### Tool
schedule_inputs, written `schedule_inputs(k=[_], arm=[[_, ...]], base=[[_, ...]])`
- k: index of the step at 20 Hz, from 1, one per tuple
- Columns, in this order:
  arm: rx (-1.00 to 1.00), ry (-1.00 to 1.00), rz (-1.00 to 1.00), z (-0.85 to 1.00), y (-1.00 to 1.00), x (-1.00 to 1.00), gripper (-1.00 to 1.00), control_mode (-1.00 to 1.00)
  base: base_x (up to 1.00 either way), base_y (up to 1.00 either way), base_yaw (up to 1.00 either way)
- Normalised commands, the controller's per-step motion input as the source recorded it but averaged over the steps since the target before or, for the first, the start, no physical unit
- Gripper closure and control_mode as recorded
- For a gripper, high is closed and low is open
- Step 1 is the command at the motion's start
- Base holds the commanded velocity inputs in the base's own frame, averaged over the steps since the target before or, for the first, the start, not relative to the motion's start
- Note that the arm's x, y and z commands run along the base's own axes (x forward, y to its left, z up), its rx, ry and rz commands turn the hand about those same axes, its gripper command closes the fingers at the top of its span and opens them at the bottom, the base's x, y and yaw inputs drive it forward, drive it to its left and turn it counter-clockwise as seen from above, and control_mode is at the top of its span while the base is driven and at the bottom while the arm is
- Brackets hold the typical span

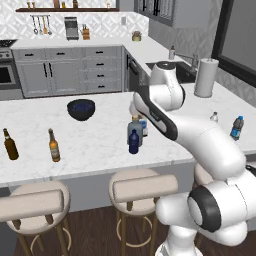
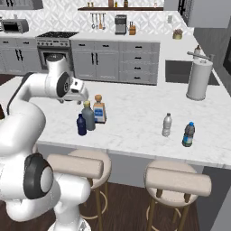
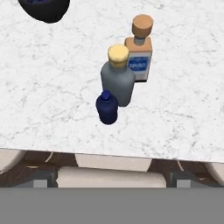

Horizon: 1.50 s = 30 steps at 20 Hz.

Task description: Move the plastic bottles in the middle to the plastics group, and the glass bottles in the middle to the glass group.

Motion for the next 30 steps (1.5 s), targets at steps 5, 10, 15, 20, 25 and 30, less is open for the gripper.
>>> schedule_inputs(k=[5, 10, 15, 20, 25, 30], arm=[[0.01, 0.0, 0.02, -0.32, 0.0, 0.43, -1.0, -1.0], [0.0, 0.0, 0.05, -0.36, -0.04, 0.42, -1.0, -1.0], [0.0, 0.0, 0.04, -0.24, -0.01, 0.39, -1.0, -1.0], [0.0, 0.01, 0.05, -0.16, -0.02, 0.28, -1.0, -1.0], [0.0, 0.02, 0.03, -0.06, 0.0, 0.3, -1.0, -1.0], [0.0, 0.0, 0.01, -0.16, 0.0, 0.24, -1.0, -1.0]], base=[[0.0, 0.0, 0.0], [0.0, 0.0, 0.0], [0.0, 0.0, 0.0], [0.0, 0.0, 0.0], [0.0, 0.0, 0.0], [0.0, 0.0, 0.0]])
